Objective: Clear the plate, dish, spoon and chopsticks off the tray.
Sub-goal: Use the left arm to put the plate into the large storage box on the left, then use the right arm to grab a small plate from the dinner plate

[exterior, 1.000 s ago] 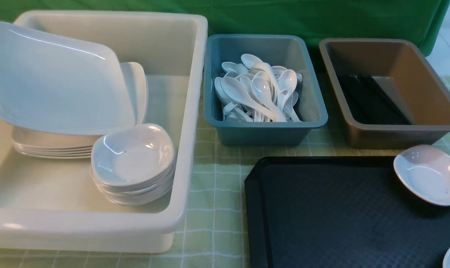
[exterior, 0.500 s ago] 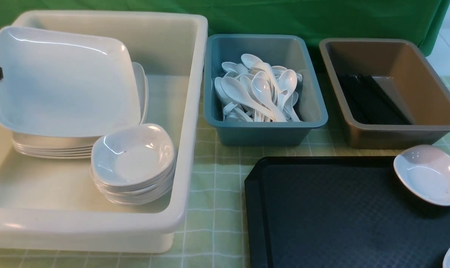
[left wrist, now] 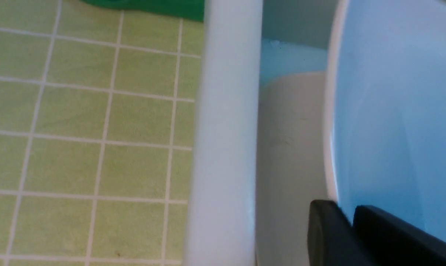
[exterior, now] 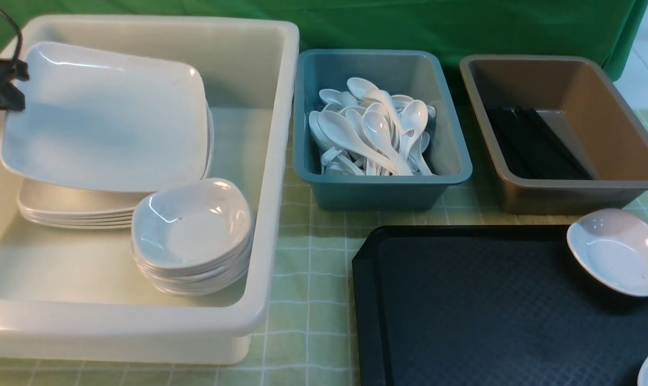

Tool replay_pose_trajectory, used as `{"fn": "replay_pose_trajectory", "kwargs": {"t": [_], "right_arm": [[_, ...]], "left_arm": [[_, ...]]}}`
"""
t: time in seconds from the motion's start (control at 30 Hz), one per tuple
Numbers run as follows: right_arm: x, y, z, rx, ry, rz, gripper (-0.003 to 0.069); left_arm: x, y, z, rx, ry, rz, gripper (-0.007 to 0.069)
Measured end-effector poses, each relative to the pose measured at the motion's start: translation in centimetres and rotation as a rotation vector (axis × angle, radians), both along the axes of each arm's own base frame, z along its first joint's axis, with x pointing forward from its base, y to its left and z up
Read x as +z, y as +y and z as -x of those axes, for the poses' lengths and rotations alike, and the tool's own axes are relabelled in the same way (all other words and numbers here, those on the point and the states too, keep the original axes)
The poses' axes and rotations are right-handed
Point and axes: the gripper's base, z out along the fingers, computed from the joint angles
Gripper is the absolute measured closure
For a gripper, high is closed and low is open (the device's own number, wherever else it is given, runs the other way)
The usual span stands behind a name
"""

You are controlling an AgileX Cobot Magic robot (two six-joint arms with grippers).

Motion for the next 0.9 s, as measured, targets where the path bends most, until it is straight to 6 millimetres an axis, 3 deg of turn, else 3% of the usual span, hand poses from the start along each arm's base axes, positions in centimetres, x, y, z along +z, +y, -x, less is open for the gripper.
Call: {"fn": "replay_pose_trajectory", "kwargs": {"t": [0.3,0.4,0.5,0.57,0.7,0.8,0.9], "right_arm": [[0.0,0.0,0.0,-0.007,0.004,-0.011,0.0427],[0.0,0.0,-0.1,-0.010,0.012,-0.015,0.0440],[-0.3,-0.1,-1.1,-0.058,0.087,-0.029,0.0481],[-0.3,-0.2,-1.6,-0.080,0.125,-0.021,0.0500],[-1.6,-0.6,-5.1,-0.149,0.377,0.118,0.0594],[-3.1,-0.5,-7.8,-0.156,0.505,0.196,0.0629],[-5.2,0.0,-11.1,-0.122,0.587,0.255,0.0634]], "left_arm": [[0.1,-0.7,-0.4,-0.009,-0.018,-0.018,0.0298],[0.5,-0.8,0.0,-0.023,0.000,-0.022,0.0259],[2.2,-1.2,0.9,-0.022,0.004,-0.021,0.0258],[3.4,-1.4,1.5,-0.019,-0.001,-0.014,0.0266],[7.9,-3.3,4.9,-0.040,0.038,0.069,0.0438],[9.5,-4.6,6.9,-0.091,0.102,0.135,0.0572],[10.5,-5.8,8.3,-0.146,0.151,0.194,0.0628]]}}
